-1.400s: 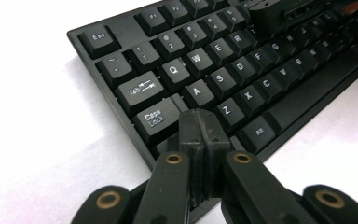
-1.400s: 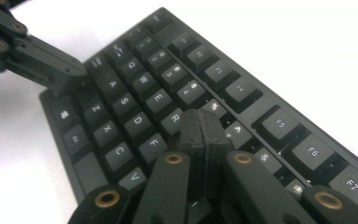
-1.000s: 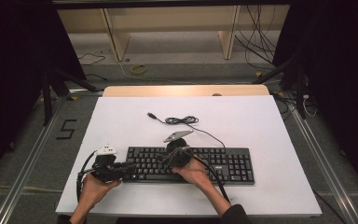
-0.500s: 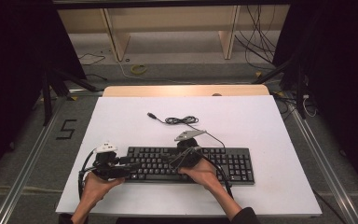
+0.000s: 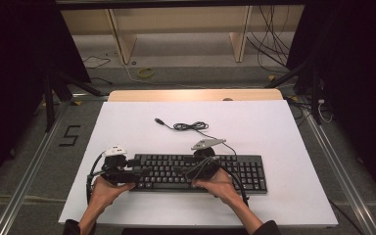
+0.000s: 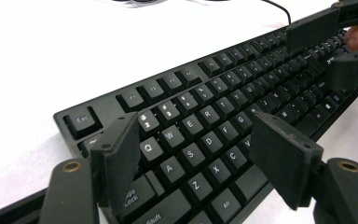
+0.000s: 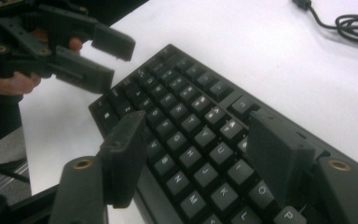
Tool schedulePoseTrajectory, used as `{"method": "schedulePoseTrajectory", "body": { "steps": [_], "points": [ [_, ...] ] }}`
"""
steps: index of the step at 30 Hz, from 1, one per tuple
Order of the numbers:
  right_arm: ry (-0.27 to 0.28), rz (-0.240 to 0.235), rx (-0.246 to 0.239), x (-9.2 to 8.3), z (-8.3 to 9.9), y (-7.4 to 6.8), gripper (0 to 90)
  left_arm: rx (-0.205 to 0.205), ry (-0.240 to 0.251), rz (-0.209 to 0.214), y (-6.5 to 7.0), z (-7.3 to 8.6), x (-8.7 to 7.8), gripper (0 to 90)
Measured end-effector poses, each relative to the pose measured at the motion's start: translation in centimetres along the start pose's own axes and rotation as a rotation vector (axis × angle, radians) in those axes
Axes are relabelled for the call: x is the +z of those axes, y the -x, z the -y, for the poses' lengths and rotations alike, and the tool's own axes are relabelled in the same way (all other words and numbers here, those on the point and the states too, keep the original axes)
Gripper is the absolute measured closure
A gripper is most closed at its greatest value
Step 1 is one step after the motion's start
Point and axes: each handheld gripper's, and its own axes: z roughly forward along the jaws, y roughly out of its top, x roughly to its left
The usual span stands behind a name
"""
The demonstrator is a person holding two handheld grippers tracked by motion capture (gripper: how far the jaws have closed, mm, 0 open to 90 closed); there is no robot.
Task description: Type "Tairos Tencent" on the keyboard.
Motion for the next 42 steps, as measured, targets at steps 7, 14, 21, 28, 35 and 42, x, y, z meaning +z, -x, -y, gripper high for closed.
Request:
{"method": "schedulePoseTrajectory", "body": {
  "steps": [7,14,21,28,35,42],
  "points": [
    [0.022,0.000,0.001,-0.7,0.3,-0.1,34.7,0.006,-0.006,-0.001,-0.1,-0.4,0.5,32.1],
    [0.039,-0.008,-0.006,-1.3,0.7,-0.3,33.0,0.007,-0.021,0.006,-0.2,-0.9,1.0,36.2],
    [0.040,-0.015,-0.015,-1.6,0.8,-0.5,31.1,0.042,-0.064,-0.005,0.1,-1.4,1.6,46.4],
    [0.045,-0.012,-0.030,-1.8,0.9,-0.8,31.2,0.052,-0.110,-0.011,0.2,-1.8,2.4,61.6],
    [0.041,-0.002,-0.035,-2.2,1.1,-0.7,31.3,0.075,-0.151,-0.014,0.5,-2.2,3.5,76.8],
    [0.049,0.000,-0.033,-2.6,1.3,-0.6,31.4,0.094,-0.172,-0.010,0.6,-2.3,4.2,86.5]
  ]
}}
